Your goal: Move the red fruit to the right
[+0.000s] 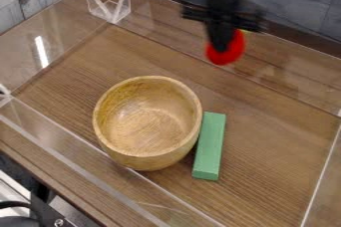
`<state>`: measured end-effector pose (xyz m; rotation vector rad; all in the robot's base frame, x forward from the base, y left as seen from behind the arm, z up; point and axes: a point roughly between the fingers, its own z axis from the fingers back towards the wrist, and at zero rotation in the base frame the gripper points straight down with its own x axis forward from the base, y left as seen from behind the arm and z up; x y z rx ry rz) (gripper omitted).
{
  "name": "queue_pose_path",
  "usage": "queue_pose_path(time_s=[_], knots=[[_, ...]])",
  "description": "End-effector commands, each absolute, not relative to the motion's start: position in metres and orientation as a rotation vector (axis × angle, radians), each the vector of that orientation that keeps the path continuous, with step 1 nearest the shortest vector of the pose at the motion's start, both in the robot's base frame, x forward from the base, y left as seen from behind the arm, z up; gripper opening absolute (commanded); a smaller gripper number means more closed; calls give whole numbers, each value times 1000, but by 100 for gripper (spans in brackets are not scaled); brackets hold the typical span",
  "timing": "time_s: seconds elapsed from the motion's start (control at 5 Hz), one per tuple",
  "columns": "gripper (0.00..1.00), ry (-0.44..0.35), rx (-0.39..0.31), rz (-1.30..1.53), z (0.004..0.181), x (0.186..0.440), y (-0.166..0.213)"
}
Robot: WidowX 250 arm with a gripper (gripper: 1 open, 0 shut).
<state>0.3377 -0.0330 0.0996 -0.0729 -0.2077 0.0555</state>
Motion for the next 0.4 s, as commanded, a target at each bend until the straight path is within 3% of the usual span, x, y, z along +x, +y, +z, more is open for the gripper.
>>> queue_pose_path(time_s=[0.0,0.2], knots=[[0,-278,-79,32,114,348,-74],[0,-262,-80,-19,99,351,-106]])
